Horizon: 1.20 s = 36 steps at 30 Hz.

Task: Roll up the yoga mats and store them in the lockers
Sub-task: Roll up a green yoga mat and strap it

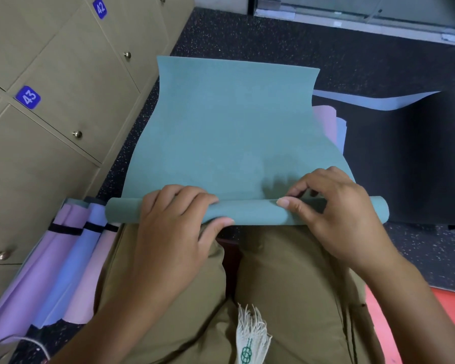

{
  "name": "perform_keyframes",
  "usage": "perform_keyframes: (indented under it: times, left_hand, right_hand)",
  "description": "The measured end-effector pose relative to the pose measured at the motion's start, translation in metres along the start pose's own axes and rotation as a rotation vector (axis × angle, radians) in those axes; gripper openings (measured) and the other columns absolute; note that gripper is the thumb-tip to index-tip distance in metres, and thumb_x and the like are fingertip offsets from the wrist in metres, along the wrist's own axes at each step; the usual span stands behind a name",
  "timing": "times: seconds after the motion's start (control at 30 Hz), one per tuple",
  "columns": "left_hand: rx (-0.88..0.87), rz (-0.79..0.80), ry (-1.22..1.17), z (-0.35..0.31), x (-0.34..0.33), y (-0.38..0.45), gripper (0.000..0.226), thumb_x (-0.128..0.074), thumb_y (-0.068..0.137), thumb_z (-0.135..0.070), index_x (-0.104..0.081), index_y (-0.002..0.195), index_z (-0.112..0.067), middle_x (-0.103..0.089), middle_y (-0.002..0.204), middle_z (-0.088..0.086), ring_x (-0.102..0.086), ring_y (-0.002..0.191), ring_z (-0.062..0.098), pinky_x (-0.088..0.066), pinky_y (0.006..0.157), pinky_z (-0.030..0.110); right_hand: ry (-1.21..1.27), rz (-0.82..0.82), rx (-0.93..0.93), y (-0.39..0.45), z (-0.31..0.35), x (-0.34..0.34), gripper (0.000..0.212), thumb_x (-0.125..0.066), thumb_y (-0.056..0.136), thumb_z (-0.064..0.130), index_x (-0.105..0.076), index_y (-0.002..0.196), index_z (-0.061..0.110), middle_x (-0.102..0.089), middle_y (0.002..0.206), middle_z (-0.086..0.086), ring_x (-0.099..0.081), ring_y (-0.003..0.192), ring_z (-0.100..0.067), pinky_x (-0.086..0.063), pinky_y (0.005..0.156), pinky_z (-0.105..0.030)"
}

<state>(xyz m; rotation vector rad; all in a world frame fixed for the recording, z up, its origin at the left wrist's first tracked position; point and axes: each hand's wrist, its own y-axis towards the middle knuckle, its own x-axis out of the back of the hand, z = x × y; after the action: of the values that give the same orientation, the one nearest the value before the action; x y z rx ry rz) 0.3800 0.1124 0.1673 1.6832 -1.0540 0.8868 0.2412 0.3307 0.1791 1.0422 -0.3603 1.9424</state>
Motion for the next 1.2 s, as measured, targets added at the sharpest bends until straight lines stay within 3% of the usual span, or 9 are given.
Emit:
perform_keyframes:
  times: [0.1,0.2,0.3,0.47,0.6,0.77,0.93,1.03,1.2]
  left_hand:
    - [0.038,0.019,-0.056,0.002,-0.002,0.006,0.035,-0.059,0.094,-0.052,-0.072,0.098,-0.02,-0.067,0.097,-0.011,-0.06,0.092,0.023,-0.042,0.082,0.04]
    - [0.07,0.047,-0.077,0.003,-0.003,0.013,0.037,-0.054,0.095,-0.054,-0.071,0.094,-0.022,-0.065,0.093,-0.013,-0.058,0.087,0.022,-0.04,0.079,0.038]
    - [0.093,0.097,-0.072,0.006,-0.006,0.023,0.041,-0.048,0.094,-0.059,-0.068,0.089,-0.024,-0.064,0.087,-0.013,-0.056,0.082,0.022,-0.037,0.075,0.037]
    - [0.165,0.169,-0.162,0.006,-0.004,0.038,0.04,-0.047,0.091,-0.058,-0.068,0.091,-0.023,-0.067,0.088,-0.011,-0.059,0.084,0.023,-0.045,0.078,0.043]
    - [0.048,0.056,-0.119,-0.006,-0.001,0.04,0.007,-0.063,0.092,-0.026,-0.067,0.09,-0.02,-0.065,0.09,-0.009,-0.057,0.084,0.024,-0.049,0.074,0.048]
    - [-0.092,-0.03,-0.02,-0.007,-0.004,0.024,0.023,-0.068,0.094,-0.031,-0.075,0.105,-0.013,-0.072,0.108,-0.002,-0.063,0.098,0.027,-0.051,0.085,0.046]
    - [-0.103,-0.041,0.002,-0.001,-0.02,0.013,0.046,-0.078,0.086,-0.035,-0.072,0.121,-0.006,-0.07,0.124,0.003,-0.064,0.112,0.03,-0.049,0.099,0.044]
    - [-0.097,-0.025,0.006,0.002,-0.026,0.017,0.051,-0.078,0.084,-0.038,-0.07,0.123,-0.006,-0.07,0.124,0.004,-0.063,0.112,0.031,-0.047,0.1,0.044]
    - [-0.047,0.019,-0.011,0.004,-0.028,0.03,0.046,-0.069,0.088,-0.046,-0.072,0.12,-0.013,-0.073,0.114,-0.002,-0.064,0.104,0.025,-0.042,0.096,0.038]
  right_hand:
    - [-0.175,-0.15,0.108,-0.012,0.003,-0.011,0.026,-0.061,0.1,0.037,-0.068,0.087,0.016,-0.062,0.085,0.004,-0.049,0.081,-0.02,-0.043,0.075,-0.035]
    - [-0.321,-0.17,0.154,-0.024,0.001,-0.016,0.029,-0.06,0.1,0.038,-0.07,0.099,0.011,-0.066,0.097,-0.002,-0.055,0.088,-0.029,-0.043,0.079,-0.043]
    - [-0.253,-0.158,0.101,-0.028,-0.002,-0.02,0.031,-0.06,0.099,0.04,-0.072,0.109,0.012,-0.067,0.103,0.0,-0.057,0.097,-0.027,-0.043,0.086,-0.041]
    - [-0.154,-0.116,0.016,-0.012,-0.005,-0.021,0.036,-0.052,0.1,0.049,-0.072,0.104,0.018,-0.068,0.095,0.006,-0.057,0.091,-0.021,-0.04,0.082,-0.035]
    - [-0.128,-0.023,-0.052,0.003,-0.001,-0.015,0.044,-0.043,0.099,0.059,-0.07,0.097,0.025,-0.066,0.087,0.008,-0.053,0.086,-0.016,-0.037,0.076,-0.033]
    - [-0.068,0.088,-0.156,0.016,-0.003,-0.008,0.039,-0.044,0.094,0.061,-0.068,0.099,0.031,-0.066,0.094,0.011,-0.05,0.096,-0.011,-0.036,0.077,-0.03]
    - [-0.018,-0.095,-0.101,0.018,-0.005,-0.016,0.023,-0.06,0.095,0.051,-0.068,0.095,0.029,-0.063,0.092,0.015,-0.05,0.095,-0.012,-0.04,0.079,-0.031]
    - [-0.05,-0.222,-0.027,0.015,-0.005,-0.023,0.019,-0.067,0.097,0.039,-0.069,0.095,0.02,-0.064,0.093,0.008,-0.052,0.091,-0.018,-0.045,0.082,-0.038]
    - [-0.202,-0.264,0.124,0.001,-0.007,-0.026,0.019,-0.063,0.099,0.031,-0.07,0.099,0.014,-0.067,0.098,0.001,-0.055,0.091,-0.027,-0.045,0.082,-0.043]
